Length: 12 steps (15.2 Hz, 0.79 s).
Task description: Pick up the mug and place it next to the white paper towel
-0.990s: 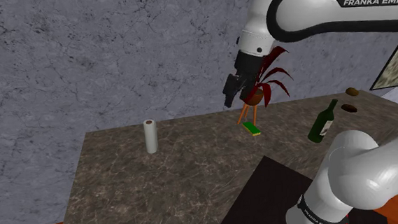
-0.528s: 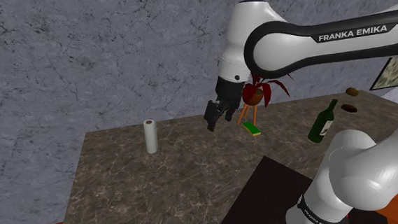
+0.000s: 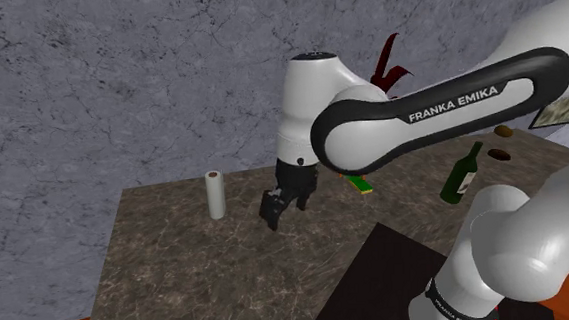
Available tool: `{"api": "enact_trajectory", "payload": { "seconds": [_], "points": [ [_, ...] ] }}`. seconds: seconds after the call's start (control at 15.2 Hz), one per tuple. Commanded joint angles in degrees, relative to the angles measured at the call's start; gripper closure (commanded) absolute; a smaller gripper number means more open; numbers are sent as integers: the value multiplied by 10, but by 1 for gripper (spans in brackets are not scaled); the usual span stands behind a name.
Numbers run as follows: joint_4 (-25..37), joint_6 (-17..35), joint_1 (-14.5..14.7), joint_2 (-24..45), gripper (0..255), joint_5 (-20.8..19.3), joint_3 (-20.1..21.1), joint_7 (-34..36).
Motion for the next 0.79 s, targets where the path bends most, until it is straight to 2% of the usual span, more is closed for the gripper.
{"api": "enact_trajectory", "payload": {
  "seconds": [0.0,0.4,0.73],
  "points": [
    [6,30,1,39,0,-5,23,25],
    [39,106,-1,166,0,-52,89,120],
    [88,152,6,289,0,-142,122,227]
  ]
}}
